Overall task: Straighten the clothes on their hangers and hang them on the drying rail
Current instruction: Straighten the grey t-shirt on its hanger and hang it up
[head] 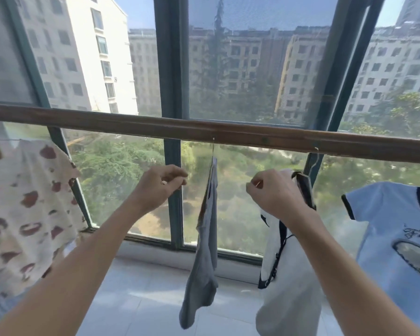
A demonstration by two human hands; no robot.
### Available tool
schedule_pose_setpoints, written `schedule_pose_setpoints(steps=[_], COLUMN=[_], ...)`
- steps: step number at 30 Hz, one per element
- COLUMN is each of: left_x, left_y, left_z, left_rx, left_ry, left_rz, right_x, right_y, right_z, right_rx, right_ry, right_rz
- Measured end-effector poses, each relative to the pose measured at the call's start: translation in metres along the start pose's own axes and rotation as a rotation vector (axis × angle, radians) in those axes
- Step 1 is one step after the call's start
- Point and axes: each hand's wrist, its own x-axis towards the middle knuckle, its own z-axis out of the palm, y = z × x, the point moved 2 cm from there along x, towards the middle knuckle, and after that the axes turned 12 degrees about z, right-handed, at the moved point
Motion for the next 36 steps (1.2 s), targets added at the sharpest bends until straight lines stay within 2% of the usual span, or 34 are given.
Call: schedule_pose_setpoints(steps=[5, 10, 21, 28, 36], left_x=[-0.016, -0.015, 0.029, 0.06, 0.111], left_y=[-0.02, -0.031, -0.068, -0.088, -0.106], left_z=[-0.032, -0.044, -0.017, -0.001, 0.032], left_rx=[0.005, -0.022, -0.024, 0.051, 0.096], left_ry=[-0.029, -0.08, -0.183, -0.243, -0.284], left_rz=[0.062, 0.118, 0.137, 0.14, 0.244], right_x=[-0.024, -0.042, 0.009, 0.03, 0.038], right_y=[-0.05, -0.074, -0.047, -0.037, -0.027], right_z=[0.039, 0.065, 0.095, 0.1, 0.099], right_rx=[0.121, 0.168, 0.024, 0.091, 0.044], right_ry=[0.096, 0.117, -0.021, -0.15, -0.139], right_rz=[-0.043, 0.028, 0.228, 0.165, 0.195])
